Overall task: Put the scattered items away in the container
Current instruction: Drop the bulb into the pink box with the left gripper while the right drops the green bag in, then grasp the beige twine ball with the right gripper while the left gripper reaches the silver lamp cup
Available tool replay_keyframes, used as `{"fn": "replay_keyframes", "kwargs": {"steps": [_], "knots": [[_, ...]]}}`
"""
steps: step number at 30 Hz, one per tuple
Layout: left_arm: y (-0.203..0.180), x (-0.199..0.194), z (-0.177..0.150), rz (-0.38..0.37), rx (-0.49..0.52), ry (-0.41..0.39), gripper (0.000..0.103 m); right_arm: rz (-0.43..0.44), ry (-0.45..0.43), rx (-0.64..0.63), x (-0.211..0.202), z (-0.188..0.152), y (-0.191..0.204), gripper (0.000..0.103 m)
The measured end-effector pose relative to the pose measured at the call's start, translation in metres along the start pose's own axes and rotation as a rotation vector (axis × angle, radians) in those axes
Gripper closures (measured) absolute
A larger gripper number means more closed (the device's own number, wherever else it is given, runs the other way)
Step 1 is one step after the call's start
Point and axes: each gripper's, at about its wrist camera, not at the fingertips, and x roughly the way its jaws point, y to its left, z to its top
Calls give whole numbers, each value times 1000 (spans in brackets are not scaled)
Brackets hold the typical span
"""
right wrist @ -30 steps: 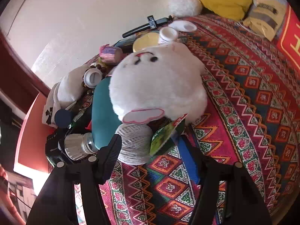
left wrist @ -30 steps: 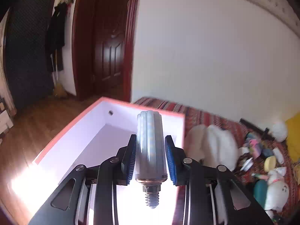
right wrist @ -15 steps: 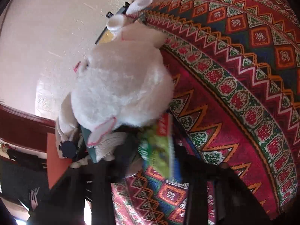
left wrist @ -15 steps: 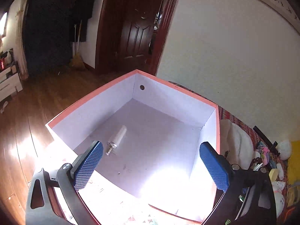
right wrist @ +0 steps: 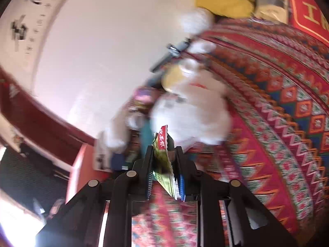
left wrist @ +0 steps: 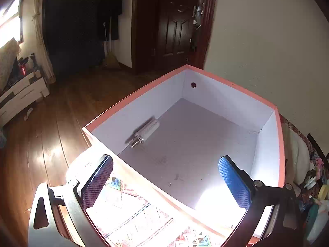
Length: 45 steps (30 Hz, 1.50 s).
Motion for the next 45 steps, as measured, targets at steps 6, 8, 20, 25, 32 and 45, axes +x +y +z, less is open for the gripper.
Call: {"fn": "replay_keyframes", "kwargs": {"steps": [6, 8, 20, 25, 32, 45], "knots": [[31, 11, 0, 79, -96, 51, 0, 336, 142, -308, 64, -28, 169, 85], [41, 13, -1, 90, -125, 58, 0, 400, 215, -415, 98, -50, 226, 85], [69, 43, 15, 140, -113, 102, 0, -99, 349, -1103, 285, -211, 335, 23], [61, 76, 8, 86, -46, 208, 0, -22, 603, -947, 309, -210, 299, 41], [65, 95, 2, 69, -63, 275, 0, 78, 896, -814, 279, -228, 276, 54], [88, 101, 3, 153, -135, 271, 0, 36, 1068, -507, 254, -267, 248, 51]]}}
